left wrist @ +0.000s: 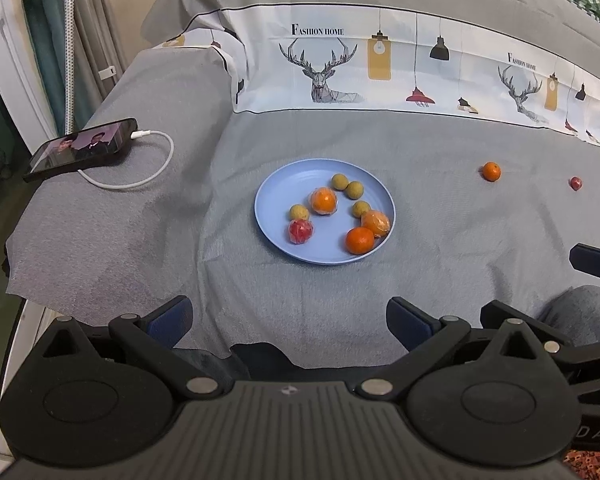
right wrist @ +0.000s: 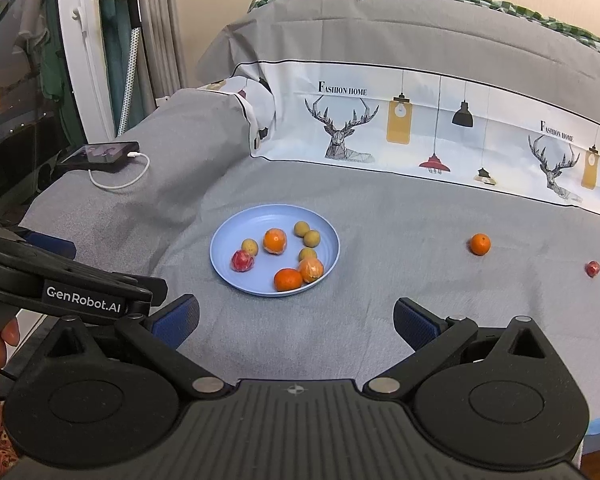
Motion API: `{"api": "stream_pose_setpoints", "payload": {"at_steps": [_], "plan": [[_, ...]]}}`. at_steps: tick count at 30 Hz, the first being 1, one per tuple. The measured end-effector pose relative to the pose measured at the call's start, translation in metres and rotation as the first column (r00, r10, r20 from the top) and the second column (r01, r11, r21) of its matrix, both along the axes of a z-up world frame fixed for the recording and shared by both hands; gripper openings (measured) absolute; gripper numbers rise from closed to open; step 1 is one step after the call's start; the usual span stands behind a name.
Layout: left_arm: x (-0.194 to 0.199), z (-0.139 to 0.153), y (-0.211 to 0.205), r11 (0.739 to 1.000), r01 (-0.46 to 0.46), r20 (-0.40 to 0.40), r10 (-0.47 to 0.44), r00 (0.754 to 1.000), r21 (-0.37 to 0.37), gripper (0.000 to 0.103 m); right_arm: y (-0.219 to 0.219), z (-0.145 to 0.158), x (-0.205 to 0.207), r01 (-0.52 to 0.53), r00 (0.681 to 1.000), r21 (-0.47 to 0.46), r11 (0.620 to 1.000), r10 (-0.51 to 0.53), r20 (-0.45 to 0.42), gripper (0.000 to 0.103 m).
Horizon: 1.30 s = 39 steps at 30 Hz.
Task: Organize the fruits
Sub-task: 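Lift both open tools away from the plate and pause, then grasp a mandarin with left tool while right tool grasps the red tomato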
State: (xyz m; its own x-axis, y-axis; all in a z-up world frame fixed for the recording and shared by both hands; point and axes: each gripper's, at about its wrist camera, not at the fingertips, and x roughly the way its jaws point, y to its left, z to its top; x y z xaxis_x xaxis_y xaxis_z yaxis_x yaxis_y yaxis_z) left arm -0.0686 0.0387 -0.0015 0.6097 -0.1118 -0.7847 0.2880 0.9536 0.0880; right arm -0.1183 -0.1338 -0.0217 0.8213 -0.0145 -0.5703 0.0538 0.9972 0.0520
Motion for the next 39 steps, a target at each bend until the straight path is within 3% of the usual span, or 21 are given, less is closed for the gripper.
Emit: {"api": "stream_pose_setpoints", "payload": {"at_steps": [15,20,23,28,34,37,39], "plan": [[0.022,-0.006,-0.027,0.999,0.029,-0.05,-0.027,0.998,0.043,0.103,-0.026,-0.012,0.016,0.033,0.999,0.076,0.997,-0.031,-0.027,0.102],[0.038,-0.009,-0.06,0.996,0.077,-0.077,-0.073,0.994,0.052,0.103,-0.056,-0.017,0.02,0.106,0.994,0.121,0.987,-0.104,-0.026,0.102],[0.05,-0.01,-0.09,0.992,0.124,-0.098,-0.119,0.988,0.04,0.103,-0.091,-0.021,0.019,0.208,0.978,0.142,0.968,-0.209,-0.009,0.102],[0.078,-0.019,-0.159,0.981,0.195,-0.102,-0.193,0.976,0.011,0.103,-0.174,-0.029,0.019,0.418,0.905,0.127,0.9,-0.424,0.025,0.102],[0.13,-0.053,-0.261,0.963,0.27,-0.124,-0.271,0.954,-0.027,0.103,-0.299,-0.049,0.032,0.642,0.755,0.102,0.76,-0.65,0.089,0.102],[0.158,-0.078,-0.309,0.96,0.27,-0.116,-0.276,0.954,-0.07,0.103,-0.367,-0.075,0.052,0.722,0.679,0.122,0.681,-0.732,0.058,0.102],[0.175,-0.097,-0.339,0.963,0.261,-0.118,-0.268,0.956,-0.071,0.103,-0.41,-0.097,0.072,0.754,0.648,0.139,0.642,-0.762,-0.002,0.102]]}}
